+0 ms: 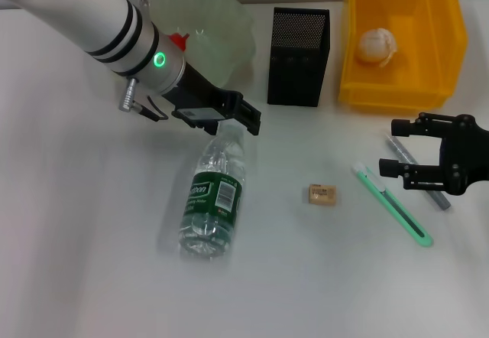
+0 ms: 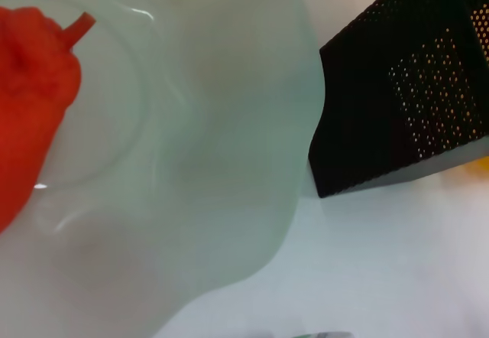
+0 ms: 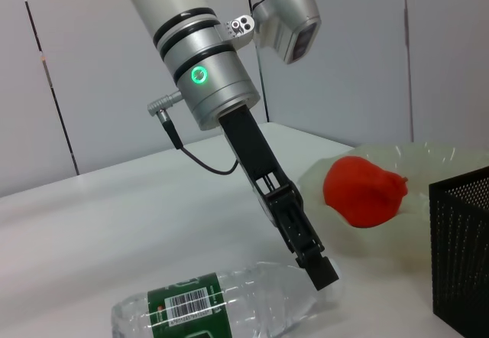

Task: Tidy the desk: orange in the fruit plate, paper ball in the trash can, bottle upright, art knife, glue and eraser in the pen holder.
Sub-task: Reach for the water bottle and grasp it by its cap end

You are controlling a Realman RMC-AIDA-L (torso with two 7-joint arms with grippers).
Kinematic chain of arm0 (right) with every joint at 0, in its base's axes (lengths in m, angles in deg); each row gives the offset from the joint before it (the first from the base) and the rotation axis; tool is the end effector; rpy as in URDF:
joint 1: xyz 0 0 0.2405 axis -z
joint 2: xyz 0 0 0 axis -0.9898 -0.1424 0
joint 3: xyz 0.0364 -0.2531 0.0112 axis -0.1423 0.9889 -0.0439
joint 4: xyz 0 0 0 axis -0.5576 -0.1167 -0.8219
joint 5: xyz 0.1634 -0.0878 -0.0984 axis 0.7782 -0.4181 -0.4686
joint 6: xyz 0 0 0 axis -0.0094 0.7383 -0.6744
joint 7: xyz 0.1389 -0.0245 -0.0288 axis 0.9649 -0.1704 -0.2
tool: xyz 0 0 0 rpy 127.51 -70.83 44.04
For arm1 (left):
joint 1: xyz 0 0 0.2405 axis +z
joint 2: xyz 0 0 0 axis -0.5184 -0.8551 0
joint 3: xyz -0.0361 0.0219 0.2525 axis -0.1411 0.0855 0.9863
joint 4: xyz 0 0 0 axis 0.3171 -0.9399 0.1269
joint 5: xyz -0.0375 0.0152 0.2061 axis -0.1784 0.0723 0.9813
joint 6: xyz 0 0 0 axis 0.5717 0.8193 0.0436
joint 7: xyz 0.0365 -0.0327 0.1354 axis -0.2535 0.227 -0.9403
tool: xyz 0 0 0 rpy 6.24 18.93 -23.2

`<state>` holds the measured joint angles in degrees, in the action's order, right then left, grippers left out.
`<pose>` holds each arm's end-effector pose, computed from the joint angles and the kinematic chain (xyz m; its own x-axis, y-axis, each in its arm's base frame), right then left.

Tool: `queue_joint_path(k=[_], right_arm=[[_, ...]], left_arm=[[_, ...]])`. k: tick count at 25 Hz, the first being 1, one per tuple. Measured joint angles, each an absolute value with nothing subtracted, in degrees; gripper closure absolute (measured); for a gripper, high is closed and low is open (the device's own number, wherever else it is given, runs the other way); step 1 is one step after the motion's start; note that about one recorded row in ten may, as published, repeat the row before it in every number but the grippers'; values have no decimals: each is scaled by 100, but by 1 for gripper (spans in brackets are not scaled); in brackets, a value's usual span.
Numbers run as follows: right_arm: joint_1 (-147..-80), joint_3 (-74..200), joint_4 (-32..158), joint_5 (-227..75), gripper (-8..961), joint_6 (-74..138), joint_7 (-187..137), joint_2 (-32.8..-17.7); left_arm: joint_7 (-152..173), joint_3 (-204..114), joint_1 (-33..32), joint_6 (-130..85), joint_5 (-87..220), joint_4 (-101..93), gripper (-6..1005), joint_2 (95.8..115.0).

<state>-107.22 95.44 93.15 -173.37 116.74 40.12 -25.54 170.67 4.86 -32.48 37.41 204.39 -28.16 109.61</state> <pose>0.3027 0.3048 0.0310 0.8387 -0.2485 -0.4846 -0.3876 -0.8974 -0.2106 -0.1578 0.4260 -0.0664 0.3484 0.9365 0.0400 0.8915 -0.3179 -0.3227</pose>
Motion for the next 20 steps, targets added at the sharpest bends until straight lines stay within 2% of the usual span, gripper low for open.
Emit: queue_joint_path(k=[11, 17, 20], right_arm=[[-10739, 9551, 9315, -17337, 205, 11675, 4012, -2554], [-10739, 9543, 9315, -17337, 204, 11668, 4012, -2554], [-10744, 9542, 9315, -17337, 204, 11666, 4012, -2554]], left_arm=[[16941, 615, -3238, 3597, 20313, -2700, 226, 10959], [16939, 1164, -3234, 3469, 19918, -2689, 433, 10962], [16939, 1230, -3229, 3443, 19843, -2689, 428, 10964]])
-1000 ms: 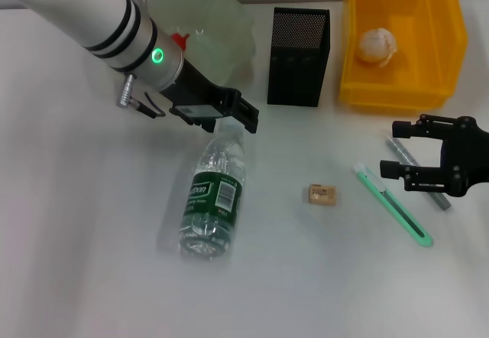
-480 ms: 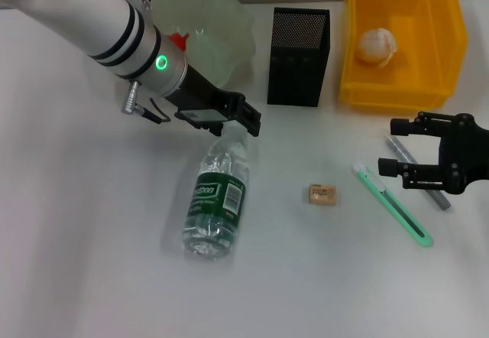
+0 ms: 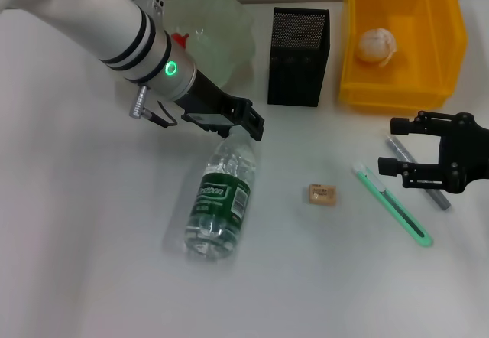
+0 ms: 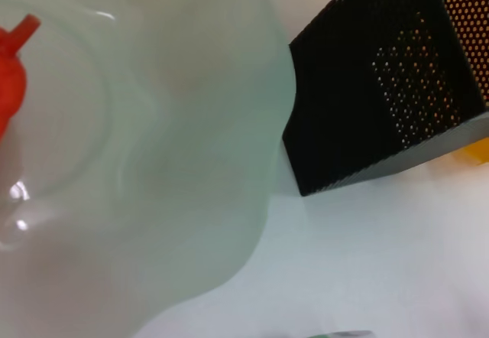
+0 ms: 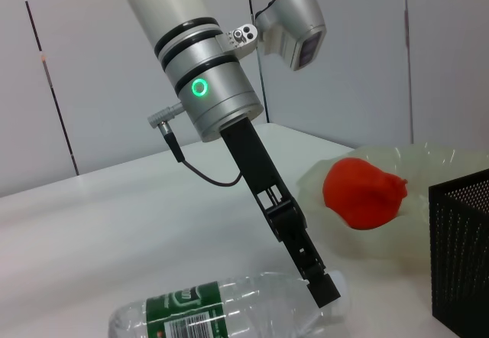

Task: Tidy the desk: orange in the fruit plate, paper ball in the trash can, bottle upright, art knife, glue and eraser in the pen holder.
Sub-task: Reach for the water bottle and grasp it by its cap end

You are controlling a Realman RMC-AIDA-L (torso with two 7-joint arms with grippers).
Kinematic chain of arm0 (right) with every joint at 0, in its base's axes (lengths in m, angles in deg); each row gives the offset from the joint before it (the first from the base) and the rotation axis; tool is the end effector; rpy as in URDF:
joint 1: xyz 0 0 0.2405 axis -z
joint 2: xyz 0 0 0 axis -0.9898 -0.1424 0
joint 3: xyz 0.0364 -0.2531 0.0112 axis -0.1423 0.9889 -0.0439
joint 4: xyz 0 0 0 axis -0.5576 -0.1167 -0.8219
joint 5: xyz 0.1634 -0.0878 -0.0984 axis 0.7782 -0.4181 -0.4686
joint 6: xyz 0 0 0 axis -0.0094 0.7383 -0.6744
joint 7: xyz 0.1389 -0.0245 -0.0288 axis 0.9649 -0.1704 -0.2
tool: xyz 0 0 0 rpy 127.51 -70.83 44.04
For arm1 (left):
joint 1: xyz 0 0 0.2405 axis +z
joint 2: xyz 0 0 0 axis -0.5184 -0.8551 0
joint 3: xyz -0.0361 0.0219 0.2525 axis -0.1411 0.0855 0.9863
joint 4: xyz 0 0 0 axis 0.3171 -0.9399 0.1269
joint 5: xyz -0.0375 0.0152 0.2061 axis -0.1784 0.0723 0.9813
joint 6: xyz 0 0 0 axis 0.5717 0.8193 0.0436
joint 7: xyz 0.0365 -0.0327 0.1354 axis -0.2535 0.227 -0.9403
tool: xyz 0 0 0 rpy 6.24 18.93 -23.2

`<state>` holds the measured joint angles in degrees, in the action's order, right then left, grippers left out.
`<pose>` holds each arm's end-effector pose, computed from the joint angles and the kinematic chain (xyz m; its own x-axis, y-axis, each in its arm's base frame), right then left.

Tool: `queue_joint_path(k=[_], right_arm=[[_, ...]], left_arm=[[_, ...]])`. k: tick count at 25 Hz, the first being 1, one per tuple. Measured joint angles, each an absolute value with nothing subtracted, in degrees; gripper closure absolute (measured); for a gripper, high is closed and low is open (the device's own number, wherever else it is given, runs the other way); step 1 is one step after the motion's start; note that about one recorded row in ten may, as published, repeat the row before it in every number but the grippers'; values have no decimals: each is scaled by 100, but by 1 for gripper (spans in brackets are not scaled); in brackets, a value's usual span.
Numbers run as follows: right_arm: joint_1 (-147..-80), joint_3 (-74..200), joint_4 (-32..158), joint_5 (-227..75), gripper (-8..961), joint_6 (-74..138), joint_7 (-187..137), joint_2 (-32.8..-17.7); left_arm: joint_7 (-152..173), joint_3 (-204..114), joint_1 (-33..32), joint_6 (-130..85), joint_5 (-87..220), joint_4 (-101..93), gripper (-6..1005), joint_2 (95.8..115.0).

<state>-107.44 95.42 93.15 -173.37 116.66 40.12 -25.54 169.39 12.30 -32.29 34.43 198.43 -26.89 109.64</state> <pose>0.3017 0.3062 0.0310 0.8397 -0.2454 -0.4844 -0.3848 -0.8983 -0.2119 -0.1549 0.4232 -0.0781 0.3986 0.9168 0.0239 0.8706 -0.3701 -0.3241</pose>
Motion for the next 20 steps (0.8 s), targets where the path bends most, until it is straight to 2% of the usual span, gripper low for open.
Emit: queue_joint_path(k=[20], right_arm=[[-10756, 9515, 9315, -17337, 203, 11666, 4013, -2560]], left_arm=[[16932, 1313, -3211, 3328, 19799, -2690, 465, 10968]])
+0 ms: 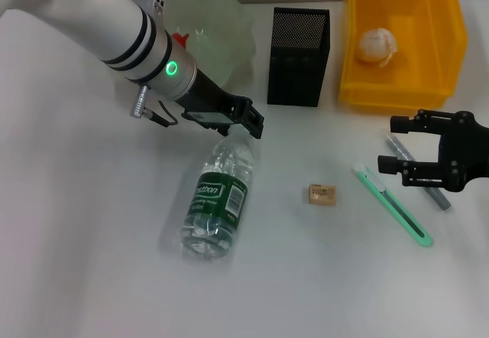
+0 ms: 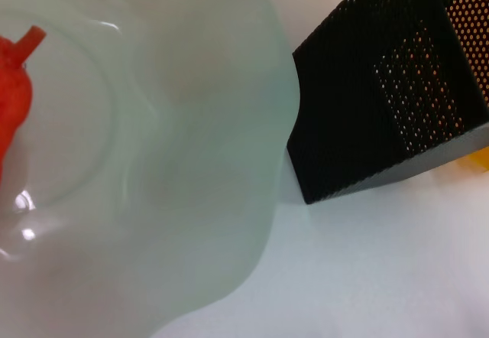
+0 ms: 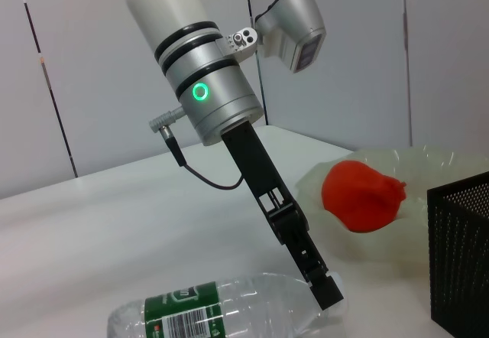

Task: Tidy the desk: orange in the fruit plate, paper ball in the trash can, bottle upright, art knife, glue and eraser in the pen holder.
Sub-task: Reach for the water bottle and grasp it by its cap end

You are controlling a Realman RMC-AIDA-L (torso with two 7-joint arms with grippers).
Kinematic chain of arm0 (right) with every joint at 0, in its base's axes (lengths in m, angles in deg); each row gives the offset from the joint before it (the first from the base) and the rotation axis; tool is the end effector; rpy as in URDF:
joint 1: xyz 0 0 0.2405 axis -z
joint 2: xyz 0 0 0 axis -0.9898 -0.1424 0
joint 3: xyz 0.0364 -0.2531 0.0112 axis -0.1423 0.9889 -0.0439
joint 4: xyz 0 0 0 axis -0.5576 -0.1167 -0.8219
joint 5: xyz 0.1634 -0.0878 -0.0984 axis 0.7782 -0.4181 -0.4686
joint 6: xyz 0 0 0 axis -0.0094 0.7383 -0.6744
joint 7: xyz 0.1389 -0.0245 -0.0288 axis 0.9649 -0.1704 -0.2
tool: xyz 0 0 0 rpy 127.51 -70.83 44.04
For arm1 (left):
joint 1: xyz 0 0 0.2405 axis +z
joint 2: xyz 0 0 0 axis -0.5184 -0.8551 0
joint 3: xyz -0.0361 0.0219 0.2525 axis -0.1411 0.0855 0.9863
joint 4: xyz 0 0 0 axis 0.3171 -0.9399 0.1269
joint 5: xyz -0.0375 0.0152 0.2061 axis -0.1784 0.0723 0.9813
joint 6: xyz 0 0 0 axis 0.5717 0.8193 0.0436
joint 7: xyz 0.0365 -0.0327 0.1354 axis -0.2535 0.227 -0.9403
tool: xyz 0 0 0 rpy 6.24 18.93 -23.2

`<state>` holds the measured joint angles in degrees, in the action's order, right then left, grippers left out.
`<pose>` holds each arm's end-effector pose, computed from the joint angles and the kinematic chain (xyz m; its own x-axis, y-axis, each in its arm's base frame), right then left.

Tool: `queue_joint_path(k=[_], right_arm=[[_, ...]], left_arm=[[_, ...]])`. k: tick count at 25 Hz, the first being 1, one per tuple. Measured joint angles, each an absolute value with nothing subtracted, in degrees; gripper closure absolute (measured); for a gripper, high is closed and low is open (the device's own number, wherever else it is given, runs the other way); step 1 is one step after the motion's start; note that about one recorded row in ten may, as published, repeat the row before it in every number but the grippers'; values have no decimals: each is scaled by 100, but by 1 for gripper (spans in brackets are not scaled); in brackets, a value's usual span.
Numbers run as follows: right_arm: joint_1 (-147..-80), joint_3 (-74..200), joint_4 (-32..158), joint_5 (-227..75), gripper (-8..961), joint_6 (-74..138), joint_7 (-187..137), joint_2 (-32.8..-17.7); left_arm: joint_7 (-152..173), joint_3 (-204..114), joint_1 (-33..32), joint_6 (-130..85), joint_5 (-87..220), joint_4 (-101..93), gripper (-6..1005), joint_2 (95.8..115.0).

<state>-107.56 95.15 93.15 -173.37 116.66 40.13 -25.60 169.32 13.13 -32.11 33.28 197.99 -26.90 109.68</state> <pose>0.3010 0.3070 0.0312 0.8383 -0.2437 -0.4876 -0.3853 -0.8977 -0.2139 -0.1556 0.4247 -0.0789 0.4070 0.9128 0.0345 0.8662 -0.3736 -0.3319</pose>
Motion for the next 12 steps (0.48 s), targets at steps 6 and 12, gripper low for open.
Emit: queue_joint_path(k=[6, 12], right_arm=[[-10756, 9520, 9315, -17337, 204, 11666, 4024, -2563], [-10756, 9523, 9315, -17337, 204, 11666, 4030, -2563]], left_arm=[[16931, 1610, -3193, 3256, 19585, -2690, 476, 10968], [16931, 1706, -3187, 3248, 19479, -2690, 487, 10968]])
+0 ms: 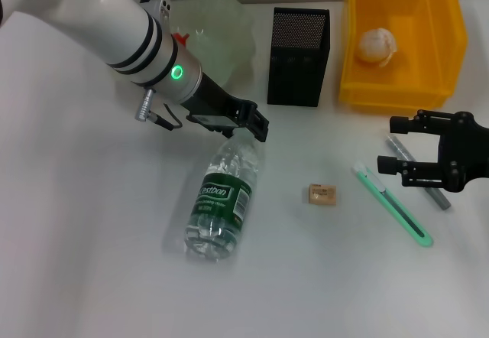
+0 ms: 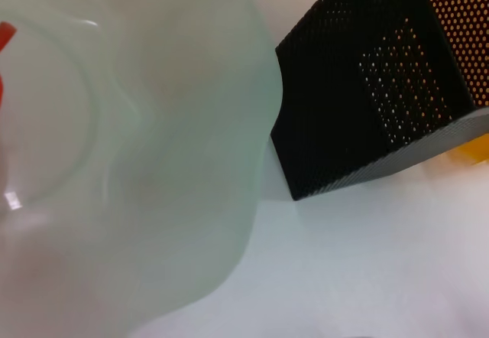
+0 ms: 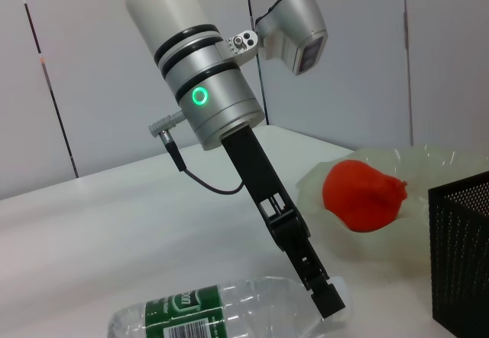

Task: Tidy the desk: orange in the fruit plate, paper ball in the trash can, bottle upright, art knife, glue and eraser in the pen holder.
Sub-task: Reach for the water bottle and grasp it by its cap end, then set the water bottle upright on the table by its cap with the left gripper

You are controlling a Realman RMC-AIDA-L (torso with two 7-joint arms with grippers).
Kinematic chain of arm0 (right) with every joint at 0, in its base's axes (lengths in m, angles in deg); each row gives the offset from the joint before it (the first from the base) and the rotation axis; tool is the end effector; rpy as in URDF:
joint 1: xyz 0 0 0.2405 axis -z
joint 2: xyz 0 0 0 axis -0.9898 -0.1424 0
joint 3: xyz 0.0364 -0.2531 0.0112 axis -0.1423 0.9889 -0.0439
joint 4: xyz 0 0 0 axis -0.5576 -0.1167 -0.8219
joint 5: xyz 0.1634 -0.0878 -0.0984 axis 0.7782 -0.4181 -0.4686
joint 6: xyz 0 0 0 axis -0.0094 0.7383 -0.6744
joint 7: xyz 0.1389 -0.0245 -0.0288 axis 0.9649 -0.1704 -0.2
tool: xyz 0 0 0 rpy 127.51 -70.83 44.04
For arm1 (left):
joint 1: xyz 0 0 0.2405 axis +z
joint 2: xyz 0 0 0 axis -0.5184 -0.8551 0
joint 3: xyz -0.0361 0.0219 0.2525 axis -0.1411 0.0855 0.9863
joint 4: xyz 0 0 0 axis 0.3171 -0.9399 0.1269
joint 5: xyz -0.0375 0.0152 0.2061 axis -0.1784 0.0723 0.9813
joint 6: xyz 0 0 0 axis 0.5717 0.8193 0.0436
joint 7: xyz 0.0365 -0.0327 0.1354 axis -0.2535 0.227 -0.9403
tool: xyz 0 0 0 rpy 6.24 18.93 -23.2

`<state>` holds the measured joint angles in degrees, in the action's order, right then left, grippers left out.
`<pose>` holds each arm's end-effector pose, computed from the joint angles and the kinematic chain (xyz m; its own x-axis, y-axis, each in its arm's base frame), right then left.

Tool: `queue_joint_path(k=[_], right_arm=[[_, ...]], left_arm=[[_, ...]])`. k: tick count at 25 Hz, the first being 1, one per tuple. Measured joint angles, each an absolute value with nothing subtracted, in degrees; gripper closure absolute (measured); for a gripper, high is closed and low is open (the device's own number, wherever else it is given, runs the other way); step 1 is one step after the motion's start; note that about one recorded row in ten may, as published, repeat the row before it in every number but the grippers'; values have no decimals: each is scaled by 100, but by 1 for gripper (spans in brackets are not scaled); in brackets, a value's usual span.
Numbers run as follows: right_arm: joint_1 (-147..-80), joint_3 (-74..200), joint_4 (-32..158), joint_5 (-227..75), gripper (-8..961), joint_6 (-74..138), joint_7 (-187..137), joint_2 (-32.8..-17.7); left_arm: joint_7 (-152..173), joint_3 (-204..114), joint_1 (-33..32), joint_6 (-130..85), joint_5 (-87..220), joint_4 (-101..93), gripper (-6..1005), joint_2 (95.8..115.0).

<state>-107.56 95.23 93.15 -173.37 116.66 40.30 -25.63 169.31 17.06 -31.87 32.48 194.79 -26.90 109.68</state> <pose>0.3009 0.3068 0.0308 0.8374 -0.2466 -0.4879 -0.3873 -0.8974 -0.2112 -0.1534 0.4222 -0.0840 0.4227 0.9059 0.0251 0.8596 -0.3920 -0.3276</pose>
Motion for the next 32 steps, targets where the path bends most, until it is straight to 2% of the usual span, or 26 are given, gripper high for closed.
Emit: queue_joint_path(k=[24, 32], right_arm=[[-10753, 9506, 9312, -17330, 204, 11667, 4021, -2563], [-10757, 9508, 9305, -17318, 205, 11648, 4017, -2606]], left_arm=[[16932, 1783, -3109, 3247, 19437, -2729, 553, 10964], [16645, 1732, -2627, 3697, 18937, -3520, 561, 10904]])
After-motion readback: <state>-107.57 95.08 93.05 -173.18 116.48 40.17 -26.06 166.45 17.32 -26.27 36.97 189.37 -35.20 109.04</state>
